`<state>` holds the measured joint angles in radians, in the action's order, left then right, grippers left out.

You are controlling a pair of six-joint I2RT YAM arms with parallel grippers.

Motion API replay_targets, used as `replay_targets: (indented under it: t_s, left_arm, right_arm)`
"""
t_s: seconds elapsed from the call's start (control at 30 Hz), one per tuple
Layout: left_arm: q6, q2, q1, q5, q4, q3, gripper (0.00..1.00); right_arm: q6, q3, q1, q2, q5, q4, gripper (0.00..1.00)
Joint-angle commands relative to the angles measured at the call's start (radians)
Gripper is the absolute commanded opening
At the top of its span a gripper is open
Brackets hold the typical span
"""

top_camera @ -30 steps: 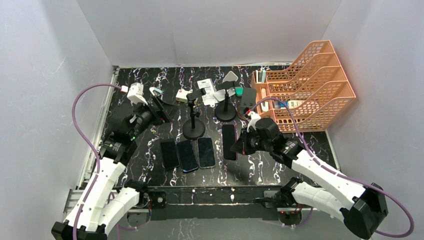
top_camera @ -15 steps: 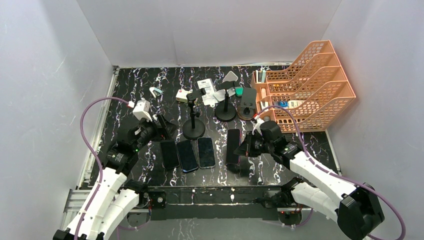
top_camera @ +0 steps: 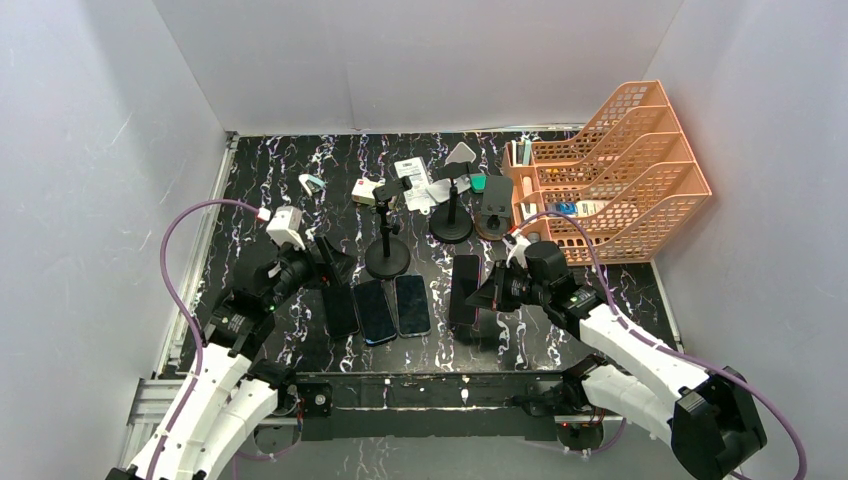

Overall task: Remove the phone from the phone stand
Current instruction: Place the phone at the center of the board.

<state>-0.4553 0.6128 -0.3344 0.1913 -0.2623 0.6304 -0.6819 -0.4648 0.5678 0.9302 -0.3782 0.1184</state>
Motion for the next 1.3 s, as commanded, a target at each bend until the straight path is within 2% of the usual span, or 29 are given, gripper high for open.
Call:
replay_targets:
  t_s: [0.0,0.13,0.27,0.5,0.77,0.93,1.03,1.13,1.27]
  left_arm:
    - [0.017,-0.013,-0.012,0.028,-0.006,-0.01,0.75]
    - [0.014,-0.01,-0.015,0.043,0.004,-0.017,0.75]
    - [0.012,-0.012,-0.018,0.043,0.005,-0.018,0.75]
    - [0.012,-0.014,-0.024,0.043,0.008,-0.025,0.75]
    - [0.014,-0.015,-0.026,0.039,0.009,-0.026,0.75]
    - [0.014,-0.016,-0.028,0.033,0.007,-0.027,0.76]
    - [0.012,-0.017,-0.029,0.026,0.007,-0.027,0.76]
    - [0.005,-0.019,-0.031,0.006,0.004,-0.025,0.77]
    - [-0.048,-0.018,-0.043,-0.142,-0.036,-0.008,0.8]
  right_arm:
    - [-0.011,0.017,-0.006,-0.025,-0.049,-0.091,0.01]
    - [-0.001,0.016,-0.008,0.016,-0.047,-0.08,0.01]
    - [-0.006,0.021,-0.012,0.094,-0.091,-0.148,0.01]
    - [0.009,-0.055,-0.015,0.353,-0.203,-0.201,0.01]
    - [0.02,-0.089,-0.014,0.508,-0.229,-0.231,0.04]
    - [0.013,-0.085,-0.014,0.512,-0.171,-0.21,0.42]
    - [0.013,-0.078,-0.014,0.476,-0.118,-0.171,0.57]
    - [0.013,-0.079,-0.014,0.42,-0.044,-0.103,0.66]
    - [-0.005,-0.081,-0.014,0.274,0.133,0.033,0.88]
